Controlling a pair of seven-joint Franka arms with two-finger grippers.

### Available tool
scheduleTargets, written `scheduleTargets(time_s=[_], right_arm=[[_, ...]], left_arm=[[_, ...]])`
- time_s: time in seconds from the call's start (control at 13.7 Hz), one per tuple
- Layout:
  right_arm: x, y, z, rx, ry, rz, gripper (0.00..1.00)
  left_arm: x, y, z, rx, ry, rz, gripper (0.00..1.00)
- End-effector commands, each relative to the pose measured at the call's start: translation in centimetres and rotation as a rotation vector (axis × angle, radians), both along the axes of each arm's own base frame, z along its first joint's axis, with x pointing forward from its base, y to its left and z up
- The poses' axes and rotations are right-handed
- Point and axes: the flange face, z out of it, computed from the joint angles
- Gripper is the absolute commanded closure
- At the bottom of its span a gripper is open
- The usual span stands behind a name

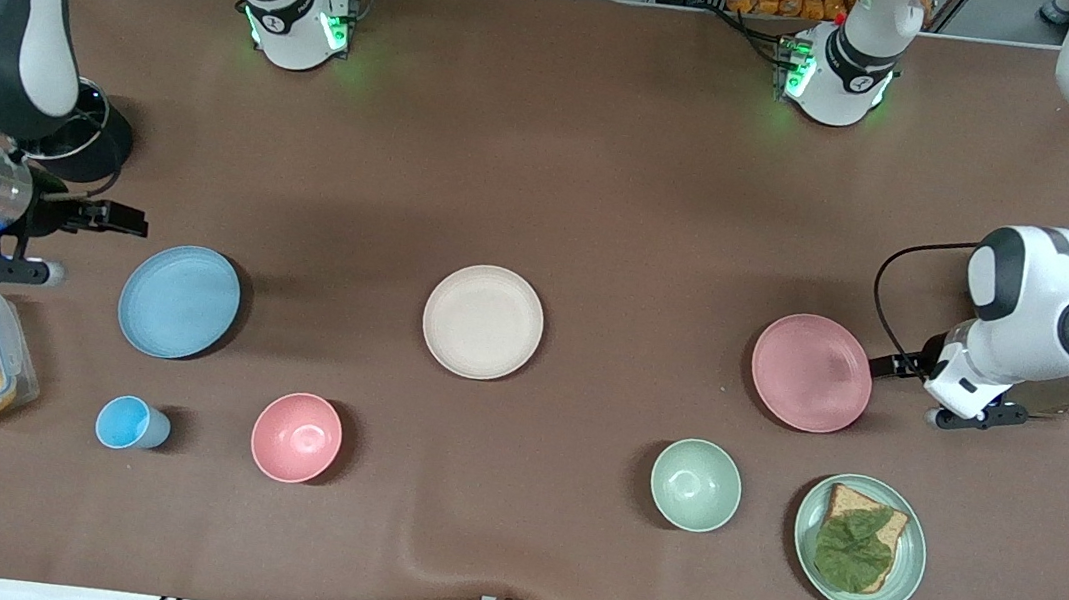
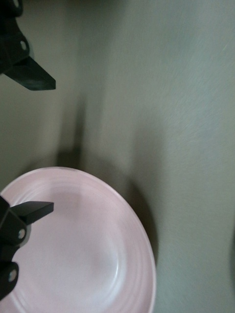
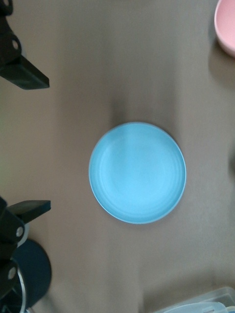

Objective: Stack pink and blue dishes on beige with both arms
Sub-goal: 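Reach the left gripper to the pink plate while the right gripper reaches the blue plate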

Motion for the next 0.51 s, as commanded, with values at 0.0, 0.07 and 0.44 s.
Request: scheduleTargets(time_s=[0.0,0.07,0.44], right_arm=[[0.4,-3.9,-2.9,0.024,0.002,0.029,0.00],[0.2,-4.4,-4.0,0.027,0.003,0.033,0.00],[0.0,-6.2,-7.5,0.031,0.032,0.006,0.00]], left_arm=[[0.2,-1.6,-1.6,-0.025,0.003,-0.017,0.07],[0.1,-1.7,-2.2,-0.026,0.007,-0.017,0.16],[-0.1,-1.6,-4.1,-0.029,0.021,-0.014,0.48]])
